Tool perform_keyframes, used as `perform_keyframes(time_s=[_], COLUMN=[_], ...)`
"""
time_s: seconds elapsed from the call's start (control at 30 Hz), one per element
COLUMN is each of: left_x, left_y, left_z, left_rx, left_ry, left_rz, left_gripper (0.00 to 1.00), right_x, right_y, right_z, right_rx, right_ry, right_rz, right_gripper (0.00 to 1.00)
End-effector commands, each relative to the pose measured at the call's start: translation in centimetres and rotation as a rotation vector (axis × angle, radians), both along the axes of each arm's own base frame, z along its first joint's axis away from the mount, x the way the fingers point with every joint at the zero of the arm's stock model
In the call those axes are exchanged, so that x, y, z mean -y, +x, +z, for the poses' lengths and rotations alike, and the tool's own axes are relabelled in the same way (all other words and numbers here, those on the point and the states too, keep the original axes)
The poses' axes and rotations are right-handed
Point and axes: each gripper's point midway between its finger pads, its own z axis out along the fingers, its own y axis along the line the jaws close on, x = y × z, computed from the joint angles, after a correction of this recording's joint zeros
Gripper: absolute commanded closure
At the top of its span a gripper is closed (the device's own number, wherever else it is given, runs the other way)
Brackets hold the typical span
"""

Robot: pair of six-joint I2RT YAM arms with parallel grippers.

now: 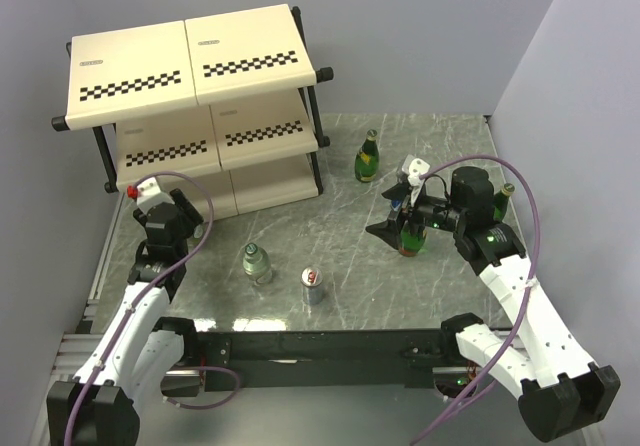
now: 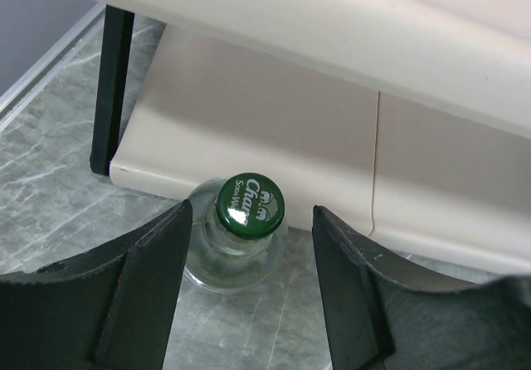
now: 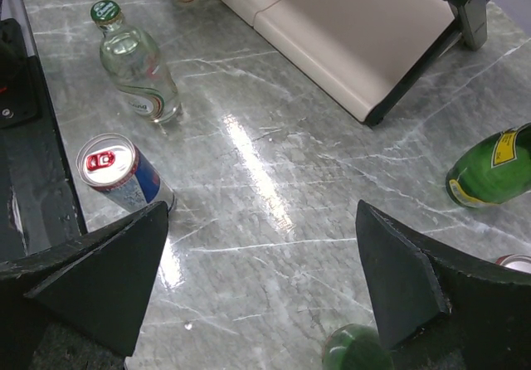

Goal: Place and organize the beverage onto the shelf
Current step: Pick up the drink from the center of the board.

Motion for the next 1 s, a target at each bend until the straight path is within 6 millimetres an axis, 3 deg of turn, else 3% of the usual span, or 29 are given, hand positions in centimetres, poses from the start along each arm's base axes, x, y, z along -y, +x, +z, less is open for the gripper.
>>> perform_keyframes(time_s=[0.0, 0.2, 0.33, 0.53, 0.57, 0.67, 0.97], left_x=[-0.5, -0.6, -0.5, -0.2, 0.0, 0.9, 2.2], left_y=[0.8, 1.4, 1.8, 1.8, 1.8, 1.6, -0.1], left_z=[2.8, 2.4, 2.1, 1.7, 2.0, 2.9, 4.5], left_rx=[0.082, 0.058, 0.037, 0.015, 0.018, 0.048, 0.069], left_ry=[0.017, 0.037, 0.051, 0.05, 0.04, -0.004, -0.052], left_rz=[0.019, 0.023, 0.013, -0.004, -0.017, -0.052, -0.118], left_gripper=[0.35, 0.4, 0.49, 0.76, 0.85, 0.97, 1.0], right_x=[0.1, 0.1, 0.1, 0.2, 0.2, 0.2, 0.2], right_y=[-0.1, -0.2, -0.2, -0.2, -0.2, -0.3, -0.2], right_z=[0.7, 0.7, 0.7, 0.6, 0.6, 0.6, 0.5], right_rx=[0.033, 0.032, 0.031, 0.026, 0.024, 0.025, 0.017], right_ry=[0.009, 0.011, 0.01, 0.011, 0.012, 0.012, 0.013], right_rz=[0.009, 0.015, 0.015, 0.018, 0.019, 0.019, 0.023], right_gripper=[0.0, 0.0, 0.0, 0.0, 0.0, 0.0, 0.0])
